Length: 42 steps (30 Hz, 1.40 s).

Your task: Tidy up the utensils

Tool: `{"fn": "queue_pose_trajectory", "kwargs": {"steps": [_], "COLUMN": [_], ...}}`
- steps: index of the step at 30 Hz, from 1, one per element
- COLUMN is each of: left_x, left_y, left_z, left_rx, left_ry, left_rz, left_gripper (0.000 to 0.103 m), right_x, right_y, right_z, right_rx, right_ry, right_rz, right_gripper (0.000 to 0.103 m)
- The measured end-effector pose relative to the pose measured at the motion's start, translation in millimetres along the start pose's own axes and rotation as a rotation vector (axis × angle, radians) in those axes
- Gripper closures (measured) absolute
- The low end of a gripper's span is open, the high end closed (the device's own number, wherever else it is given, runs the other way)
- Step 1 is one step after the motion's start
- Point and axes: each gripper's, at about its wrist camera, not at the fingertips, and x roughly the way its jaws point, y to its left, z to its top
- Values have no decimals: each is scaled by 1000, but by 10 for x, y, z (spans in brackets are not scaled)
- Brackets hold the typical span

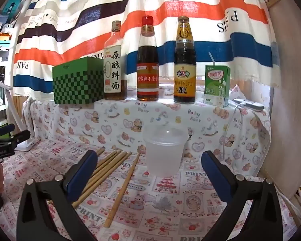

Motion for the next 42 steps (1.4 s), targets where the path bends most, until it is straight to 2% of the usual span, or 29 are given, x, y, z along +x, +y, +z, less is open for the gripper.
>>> {"fn": "queue_pose_trajectory", "kwargs": {"steps": [1, 5, 14, 17, 28, 36, 42], "left_x": [4, -15, -17, -49, -32, -11, 0], "left_y": [10, -109, -49, -57, -59, -47, -57], "left_z": [2, 19, 16, 0, -8, -5, -11], "left_rx": [0, 30, 16, 19, 12, 13, 15], "left_ry": [-2, -4, -11, -19, -7, -8, -5], "left_rz": [-6, -2, -20, -53, 9, -7, -2], "left_gripper": [0, 0, 0, 0, 0, 0, 0], "right_x": [-24, 134, 99, 94, 97, 106, 131], "right_y": [28, -85, -45, -69, -59, -93, -79], "right_z": [-1, -22, -28, -28, -31, -34, -32], "right_rx": [-1, 66, 40, 53, 51, 80, 66], "right_ry": [-1, 85, 66, 65, 70, 76, 84], "right_rz": [2, -6, -5, -7, -9, -38, -29], "right_gripper": [0, 0, 0, 0, 0, 0, 0]}}
